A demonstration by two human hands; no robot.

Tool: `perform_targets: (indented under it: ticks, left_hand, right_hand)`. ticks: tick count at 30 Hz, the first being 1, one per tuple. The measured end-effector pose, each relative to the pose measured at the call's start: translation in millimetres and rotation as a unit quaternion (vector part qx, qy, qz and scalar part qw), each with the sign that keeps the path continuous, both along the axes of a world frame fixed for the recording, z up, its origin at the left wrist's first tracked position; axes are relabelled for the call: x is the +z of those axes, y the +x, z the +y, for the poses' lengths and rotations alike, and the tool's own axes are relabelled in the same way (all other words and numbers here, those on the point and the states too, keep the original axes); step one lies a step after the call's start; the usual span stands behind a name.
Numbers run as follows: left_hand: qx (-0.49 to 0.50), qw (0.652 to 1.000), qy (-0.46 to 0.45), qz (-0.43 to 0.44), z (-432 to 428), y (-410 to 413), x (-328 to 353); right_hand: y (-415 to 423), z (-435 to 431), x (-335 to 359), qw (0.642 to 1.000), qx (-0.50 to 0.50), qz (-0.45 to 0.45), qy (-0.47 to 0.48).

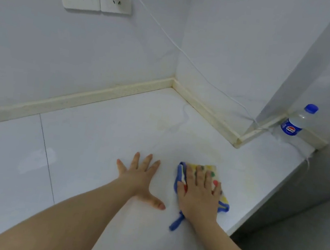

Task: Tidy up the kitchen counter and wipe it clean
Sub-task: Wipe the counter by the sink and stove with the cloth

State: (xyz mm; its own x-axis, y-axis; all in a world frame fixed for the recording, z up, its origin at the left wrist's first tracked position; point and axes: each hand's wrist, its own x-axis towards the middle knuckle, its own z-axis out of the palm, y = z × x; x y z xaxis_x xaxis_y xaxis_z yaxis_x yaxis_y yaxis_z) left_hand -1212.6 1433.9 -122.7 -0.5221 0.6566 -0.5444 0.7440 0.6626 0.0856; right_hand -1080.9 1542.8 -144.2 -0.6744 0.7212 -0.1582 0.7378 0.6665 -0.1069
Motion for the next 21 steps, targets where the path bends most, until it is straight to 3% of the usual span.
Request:
perform_targets:
  ticks: [3,7,13,15,19,21]
  left_hand:
    - [-0.007,1.0,-0.001,-0.002,-1,0,5]
    - [-0.013,1.0,0.008,0.004,-7,-2,4]
    - [-0.022,1.0,0.004,0.006,-3,-6,0]
    - [-0.028,1.0,-0.004,0.005,0,-10,0]
    - [-0.021,1.0,-0.012,-0.009,8,-20,3]
    - [-0.022,1.0,-0.012,-0.015,11,-22,3]
  right_hand:
    - [5,17,1,1.0,0.029,-0.005,-0.006]
    - [22,64,8,0.99,-0.138,0.009,-0.018]
    - [9,83,13,0.966,-0.255,-0.007,-0.04]
    - [-13,66,13,0.979,-0.199,0.006,-0.047]
    - [-31,30,2,1.0,0.019,0.004,0.007]
    - [-18,56,5,0.999,-0.03,-0.002,0.016]
